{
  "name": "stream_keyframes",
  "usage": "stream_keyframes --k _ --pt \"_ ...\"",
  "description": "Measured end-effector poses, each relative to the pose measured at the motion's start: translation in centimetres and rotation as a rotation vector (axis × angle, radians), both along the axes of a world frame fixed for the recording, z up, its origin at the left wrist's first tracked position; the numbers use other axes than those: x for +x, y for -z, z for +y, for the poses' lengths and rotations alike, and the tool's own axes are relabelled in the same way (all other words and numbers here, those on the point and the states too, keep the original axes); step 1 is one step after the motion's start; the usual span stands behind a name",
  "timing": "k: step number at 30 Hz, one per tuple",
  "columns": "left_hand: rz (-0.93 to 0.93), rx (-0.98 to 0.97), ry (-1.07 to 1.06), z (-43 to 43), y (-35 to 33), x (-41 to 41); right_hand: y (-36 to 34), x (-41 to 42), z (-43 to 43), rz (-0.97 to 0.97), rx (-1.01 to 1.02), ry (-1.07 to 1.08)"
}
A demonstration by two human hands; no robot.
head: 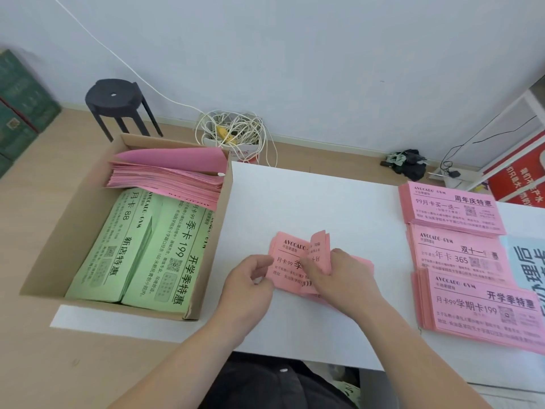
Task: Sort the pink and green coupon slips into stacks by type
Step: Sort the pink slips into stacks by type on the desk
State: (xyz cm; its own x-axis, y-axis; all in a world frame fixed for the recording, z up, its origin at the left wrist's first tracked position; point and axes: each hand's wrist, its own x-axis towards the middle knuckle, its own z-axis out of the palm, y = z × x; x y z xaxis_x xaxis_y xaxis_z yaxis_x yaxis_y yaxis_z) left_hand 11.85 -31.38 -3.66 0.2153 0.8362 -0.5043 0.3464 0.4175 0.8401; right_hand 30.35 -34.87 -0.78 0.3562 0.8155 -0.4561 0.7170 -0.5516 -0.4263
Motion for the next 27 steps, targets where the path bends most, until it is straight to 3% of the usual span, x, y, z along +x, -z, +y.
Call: stream_keyframes --k 6,15,23,27 --pt "-0.119 -0.014 -0.070 0.1 0.0 0.3 -0.1 -0.9 0.2 -0.027 0.003 -0.027" --pt "0.019 0.039 -0.134 0.1 1.3 -0.4 -0.3 -1.0 -0.3 -0.031 -0.085 -0.101" --pt "0.025 0.134 -0.048 -0.6 0.7 -0.6 0.4 -0.3 -0.8 -0.061 -0.069 -0.160" --pt "0.092 0.269 0.217 -0.9 0.6 -0.7 0.5 0.1 -0.9 -0.011 -0.042 -0.113"
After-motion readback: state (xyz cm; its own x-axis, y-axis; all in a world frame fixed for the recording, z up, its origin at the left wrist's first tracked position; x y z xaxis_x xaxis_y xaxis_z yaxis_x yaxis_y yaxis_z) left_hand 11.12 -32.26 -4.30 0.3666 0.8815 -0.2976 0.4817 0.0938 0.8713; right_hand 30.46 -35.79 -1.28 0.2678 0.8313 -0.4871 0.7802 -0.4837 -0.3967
